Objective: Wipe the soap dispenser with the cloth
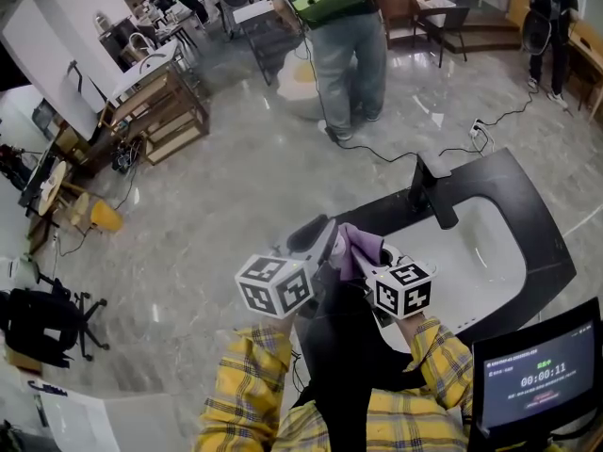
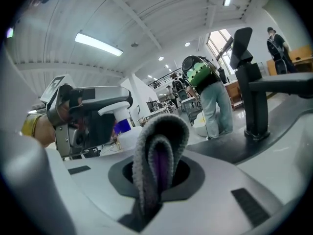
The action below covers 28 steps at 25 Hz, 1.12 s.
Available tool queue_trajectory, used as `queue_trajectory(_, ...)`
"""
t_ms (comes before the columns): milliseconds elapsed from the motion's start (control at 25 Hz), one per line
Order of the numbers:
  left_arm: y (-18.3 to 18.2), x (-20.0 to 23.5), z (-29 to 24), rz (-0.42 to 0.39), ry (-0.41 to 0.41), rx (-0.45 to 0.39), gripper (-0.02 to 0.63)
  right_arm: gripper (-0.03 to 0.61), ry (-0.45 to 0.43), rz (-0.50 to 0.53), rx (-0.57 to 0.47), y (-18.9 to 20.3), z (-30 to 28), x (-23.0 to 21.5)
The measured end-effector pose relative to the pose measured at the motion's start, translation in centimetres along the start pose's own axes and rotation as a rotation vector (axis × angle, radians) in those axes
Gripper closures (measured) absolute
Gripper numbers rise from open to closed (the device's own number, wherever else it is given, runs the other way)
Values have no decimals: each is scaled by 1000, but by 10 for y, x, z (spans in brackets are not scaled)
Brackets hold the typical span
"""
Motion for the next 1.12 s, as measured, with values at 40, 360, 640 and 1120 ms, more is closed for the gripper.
queue_trajectory(40, 0, 0, 0, 0, -1, 0, 538, 537, 3, 2, 9, 1, -1, -1)
queue_trajectory(360, 2, 2, 2, -5, -6, -4, 538, 537, 22, 14, 77, 9, -8, -7)
queue_trajectory(640, 3, 0, 3, -5, -5, -4, 538, 537, 20, -8, 105, 13, -8, -9)
queue_trajectory(1120, 2, 0, 5, -19, -9, -7, 538, 537, 56, 20, 161, 21, -14, -11)
Point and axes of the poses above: the fingertips, and each gripper's own axes: z backward along the fingers, x to its left, y out of its underside, the point moved 10 cm from there along z, backward along the fingers, and after that the axes turned 8 degrees about -z, right-handed, at the moved point
